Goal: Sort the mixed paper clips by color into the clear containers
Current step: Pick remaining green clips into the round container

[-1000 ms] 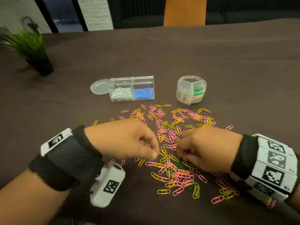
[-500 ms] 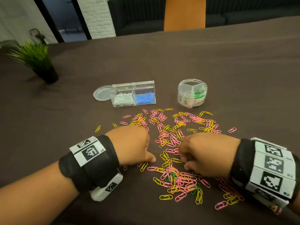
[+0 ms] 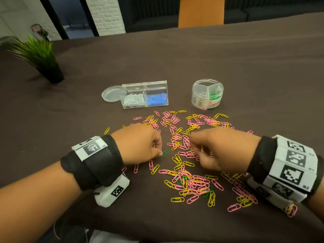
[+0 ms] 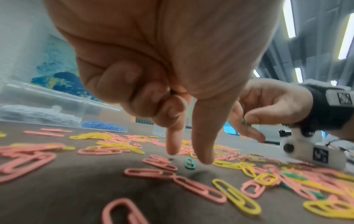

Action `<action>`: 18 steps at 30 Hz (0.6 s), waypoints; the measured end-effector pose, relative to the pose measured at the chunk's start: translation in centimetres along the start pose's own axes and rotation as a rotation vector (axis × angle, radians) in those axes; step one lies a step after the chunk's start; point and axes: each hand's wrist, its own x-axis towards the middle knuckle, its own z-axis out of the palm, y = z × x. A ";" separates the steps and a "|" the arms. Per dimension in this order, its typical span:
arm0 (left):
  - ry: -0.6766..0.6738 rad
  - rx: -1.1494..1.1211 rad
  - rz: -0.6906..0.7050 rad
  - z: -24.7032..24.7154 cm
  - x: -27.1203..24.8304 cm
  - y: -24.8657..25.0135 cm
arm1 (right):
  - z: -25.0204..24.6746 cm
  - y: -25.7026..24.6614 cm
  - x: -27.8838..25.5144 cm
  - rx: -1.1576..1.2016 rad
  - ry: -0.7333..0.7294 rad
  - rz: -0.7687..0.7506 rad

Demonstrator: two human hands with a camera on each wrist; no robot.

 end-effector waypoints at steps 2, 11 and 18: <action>0.009 0.072 0.015 0.0 0.2 0.4 | -0.5 -0.1 -0.3 0.048 0.033 0.029; -0.030 -0.162 -0.006 0.1 -0.3 1.9 | -0.4 -2.0 -0.7 0.192 -0.198 0.147; 0.054 -0.972 -0.115 -1.1 -2.6 1.2 | 1.2 -4.7 1.1 -0.169 -0.335 0.163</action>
